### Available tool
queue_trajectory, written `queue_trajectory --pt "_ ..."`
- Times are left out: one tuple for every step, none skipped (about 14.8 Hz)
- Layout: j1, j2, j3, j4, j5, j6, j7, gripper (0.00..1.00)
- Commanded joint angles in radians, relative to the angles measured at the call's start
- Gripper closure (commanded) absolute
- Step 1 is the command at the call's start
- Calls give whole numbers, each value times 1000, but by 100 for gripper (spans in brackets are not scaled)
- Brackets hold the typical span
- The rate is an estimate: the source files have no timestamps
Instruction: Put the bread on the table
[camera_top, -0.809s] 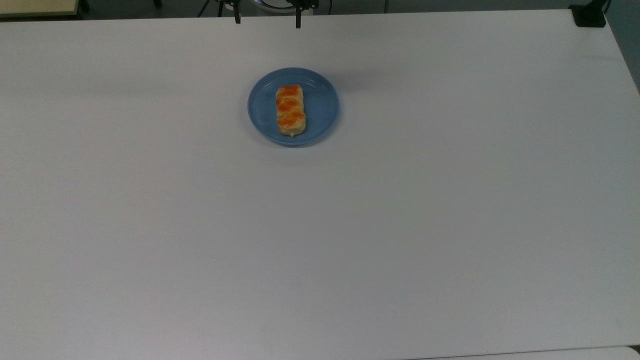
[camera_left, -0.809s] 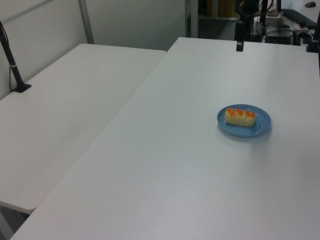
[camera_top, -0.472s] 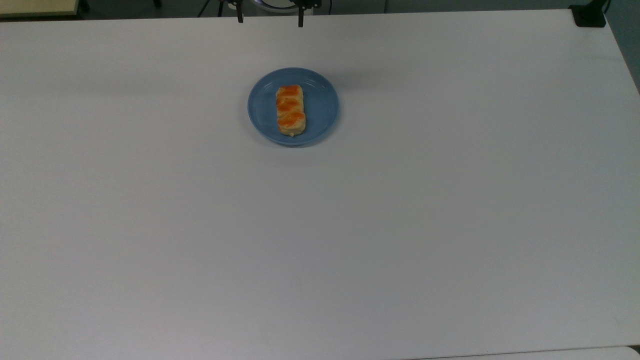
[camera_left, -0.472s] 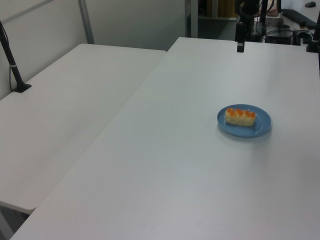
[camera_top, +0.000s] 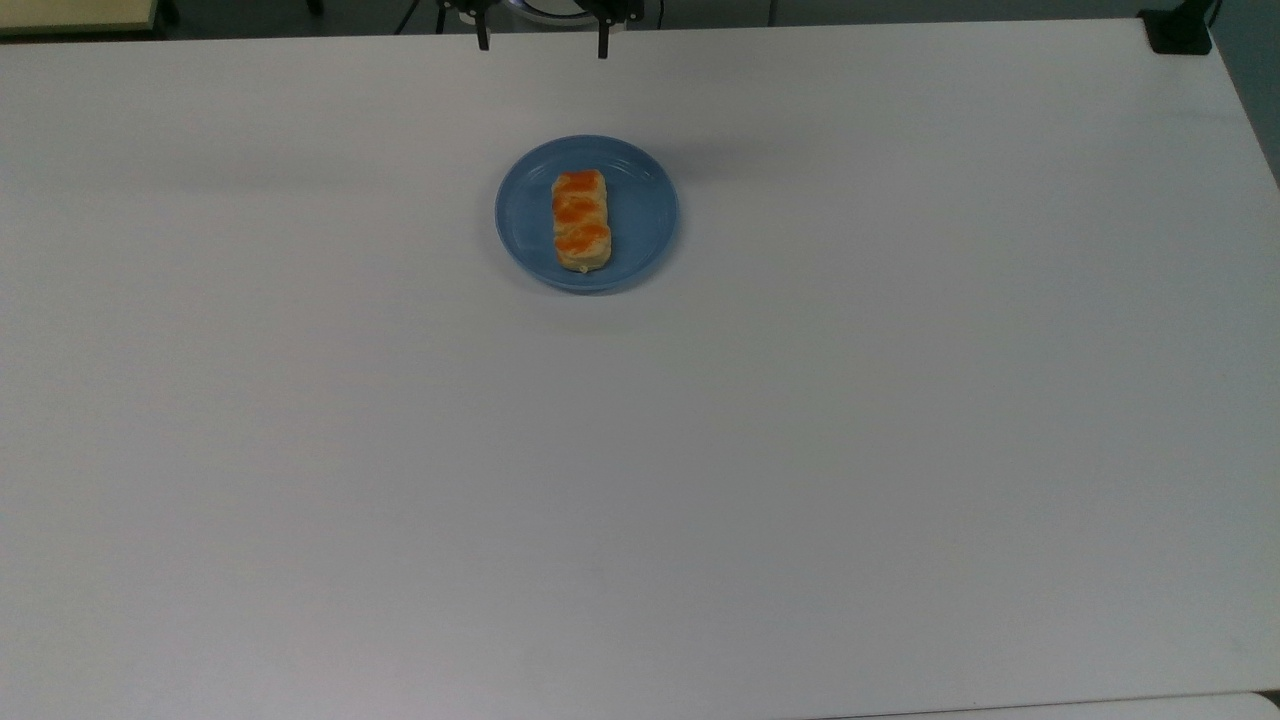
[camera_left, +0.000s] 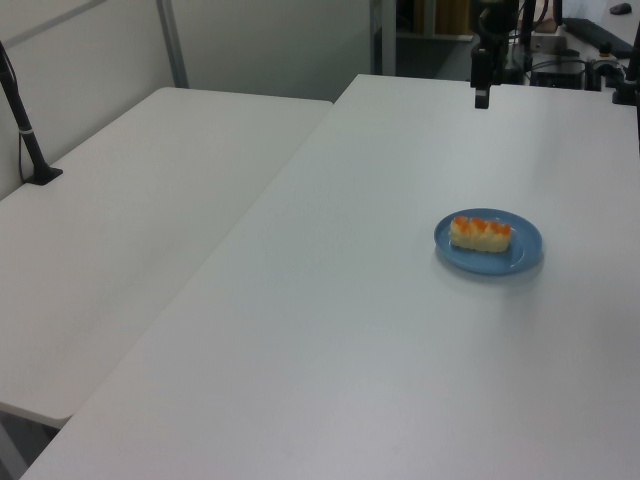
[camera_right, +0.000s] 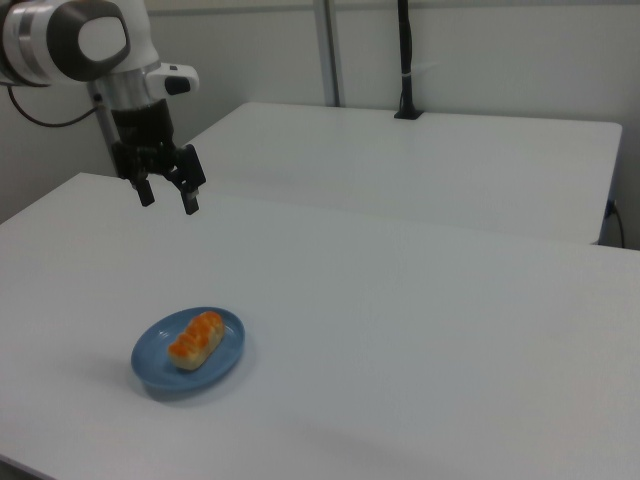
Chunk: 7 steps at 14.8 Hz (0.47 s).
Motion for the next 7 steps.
queue_trajectory --pt "6 -17 4 -86 20 51 -23 0" --pt "6 -19 4 -114 22 67 -25 0" --pt "4 -19 4 -143 22 87 -25 0" --pt "4 -17 4 -180 22 123 -26 0" --pt "6 -16 4 -247 22 197 -25 0" --pt "6 -13 4 -293 22 249 -25 0" --pt "6 1 3 -353 20 318 -25 0"
